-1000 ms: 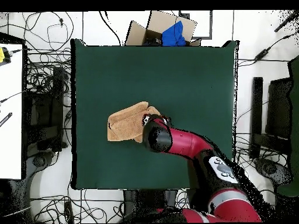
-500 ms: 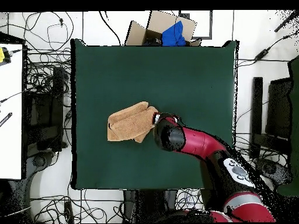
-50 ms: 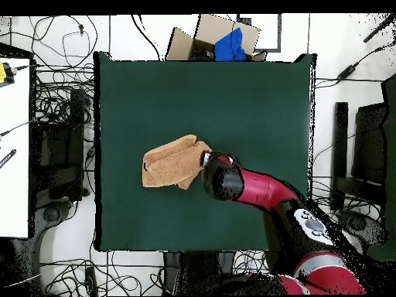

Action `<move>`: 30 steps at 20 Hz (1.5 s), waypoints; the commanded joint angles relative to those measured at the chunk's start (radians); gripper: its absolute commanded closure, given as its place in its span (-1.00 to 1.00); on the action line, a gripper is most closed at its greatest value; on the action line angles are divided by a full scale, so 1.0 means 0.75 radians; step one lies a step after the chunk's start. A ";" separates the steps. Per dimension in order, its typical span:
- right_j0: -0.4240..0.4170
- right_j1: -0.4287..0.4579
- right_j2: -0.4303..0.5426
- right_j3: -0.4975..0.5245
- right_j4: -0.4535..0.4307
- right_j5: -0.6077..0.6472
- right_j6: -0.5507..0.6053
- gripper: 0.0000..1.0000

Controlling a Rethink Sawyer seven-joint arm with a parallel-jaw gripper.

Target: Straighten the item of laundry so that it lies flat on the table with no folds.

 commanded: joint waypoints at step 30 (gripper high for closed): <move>0.019 0.081 0.132 0.030 -0.136 0.076 0.069 -1.00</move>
